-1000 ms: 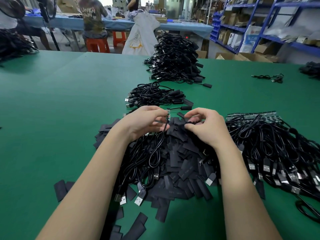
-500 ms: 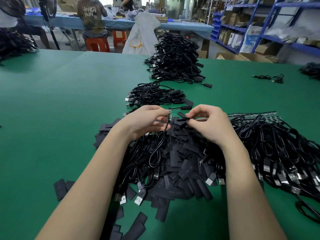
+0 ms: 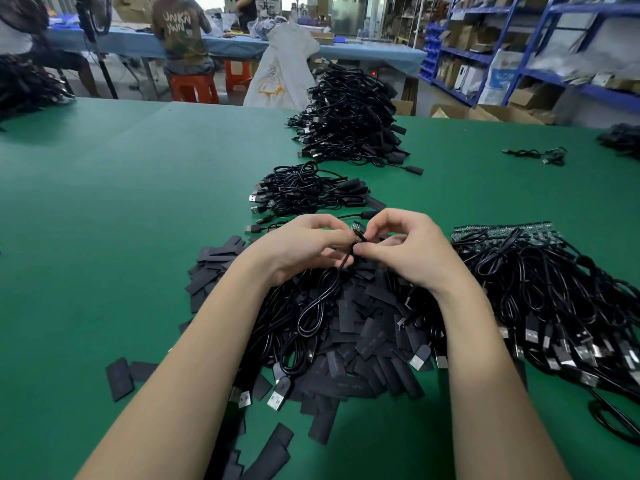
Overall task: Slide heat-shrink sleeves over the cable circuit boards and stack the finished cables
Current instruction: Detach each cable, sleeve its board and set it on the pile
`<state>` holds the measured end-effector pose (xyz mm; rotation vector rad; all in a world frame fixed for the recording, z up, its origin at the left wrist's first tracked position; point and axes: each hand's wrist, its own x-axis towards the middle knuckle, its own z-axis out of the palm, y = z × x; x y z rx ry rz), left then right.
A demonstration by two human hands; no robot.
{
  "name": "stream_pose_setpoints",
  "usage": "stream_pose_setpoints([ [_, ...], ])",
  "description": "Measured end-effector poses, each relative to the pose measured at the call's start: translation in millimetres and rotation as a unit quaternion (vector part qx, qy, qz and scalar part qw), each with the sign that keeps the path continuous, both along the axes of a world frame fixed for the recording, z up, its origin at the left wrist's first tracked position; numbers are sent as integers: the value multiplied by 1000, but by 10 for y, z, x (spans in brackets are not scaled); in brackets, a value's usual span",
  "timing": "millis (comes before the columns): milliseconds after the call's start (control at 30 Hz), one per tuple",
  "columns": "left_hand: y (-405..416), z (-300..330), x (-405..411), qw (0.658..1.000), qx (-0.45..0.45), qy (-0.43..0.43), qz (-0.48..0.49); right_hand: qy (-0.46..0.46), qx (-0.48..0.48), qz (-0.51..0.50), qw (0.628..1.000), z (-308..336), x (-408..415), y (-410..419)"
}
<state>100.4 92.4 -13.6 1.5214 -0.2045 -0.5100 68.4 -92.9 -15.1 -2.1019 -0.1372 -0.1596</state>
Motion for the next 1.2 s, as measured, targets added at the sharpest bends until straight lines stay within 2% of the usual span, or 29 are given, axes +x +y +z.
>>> stream_pose_setpoints([
  [367,16,11,-21,999,18,-14,-25,58,94,66,992,44,-54,-15],
  [600,13,20,-27,1000,-26,7,-10,58,93,25,994,16,-33,-43],
  [1067,25,18,-16,1000,-27,8,-4,60,160,-32,985,-10,-35,-55],
  [1133,25,6,-4,1000,-28,8,-9,57,202,-35,977,-9,-35,-59],
  [1200,25,-4,2,999,-34,10,-20,53,291,-30,955,2,-30,-56],
])
